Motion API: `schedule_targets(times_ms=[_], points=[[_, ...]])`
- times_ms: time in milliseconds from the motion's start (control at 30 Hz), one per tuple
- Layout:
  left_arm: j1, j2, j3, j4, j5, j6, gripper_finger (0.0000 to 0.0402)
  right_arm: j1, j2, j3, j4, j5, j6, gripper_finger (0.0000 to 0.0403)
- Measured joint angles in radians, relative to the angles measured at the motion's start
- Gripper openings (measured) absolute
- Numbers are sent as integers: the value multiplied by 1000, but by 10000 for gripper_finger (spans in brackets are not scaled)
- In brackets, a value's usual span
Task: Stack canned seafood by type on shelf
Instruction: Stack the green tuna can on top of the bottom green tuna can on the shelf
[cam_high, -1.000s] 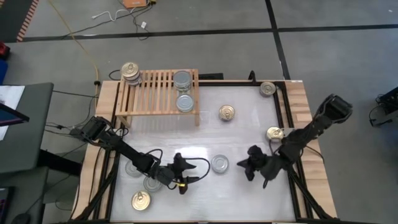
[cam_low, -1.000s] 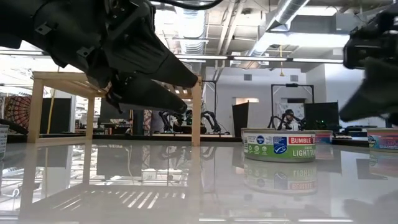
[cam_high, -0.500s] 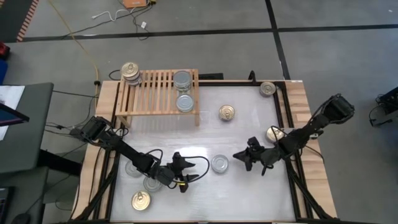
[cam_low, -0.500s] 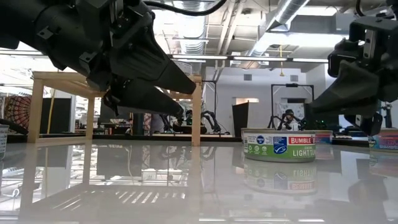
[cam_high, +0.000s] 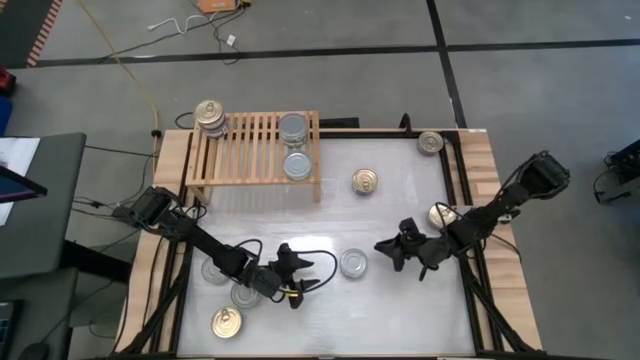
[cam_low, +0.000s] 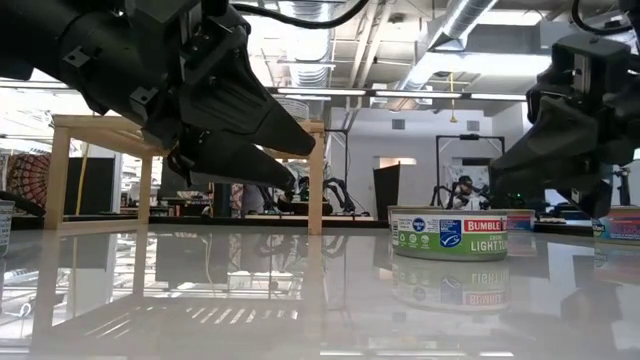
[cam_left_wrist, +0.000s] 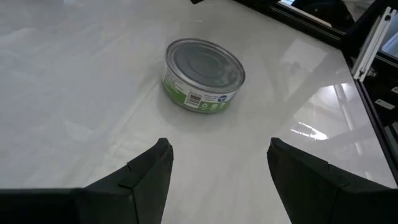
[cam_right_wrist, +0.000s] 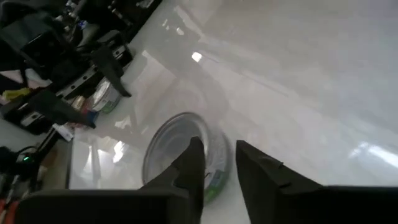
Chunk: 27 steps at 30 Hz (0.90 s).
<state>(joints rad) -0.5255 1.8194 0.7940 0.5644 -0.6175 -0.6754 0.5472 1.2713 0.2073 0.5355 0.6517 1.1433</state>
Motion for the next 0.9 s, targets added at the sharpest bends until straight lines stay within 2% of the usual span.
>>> schedule_targets(times_ms=[267, 533, 667, 733, 833, 900], points=[[0, 0, 0, 0, 0, -1, 251, 1, 0, 1, 32, 6, 29, 186], [0, 0, 0, 1, 1, -3, 251, 2, 0, 68, 0, 6, 32, 178], [0, 0, 0, 1, 1, -16, 251, 2, 0, 160, -112, 5, -12, 165], [0, 0, 0, 1, 1, -18, 251, 2, 0, 206, -221, 5, -15, 160], [0, 0, 0, 1, 1, -18, 251, 0, 0, 261, -427, 2, 57, 157], [0, 0, 0, 1, 1, -18, 251, 0, 17, 279, -504, 2, 126, 157]])
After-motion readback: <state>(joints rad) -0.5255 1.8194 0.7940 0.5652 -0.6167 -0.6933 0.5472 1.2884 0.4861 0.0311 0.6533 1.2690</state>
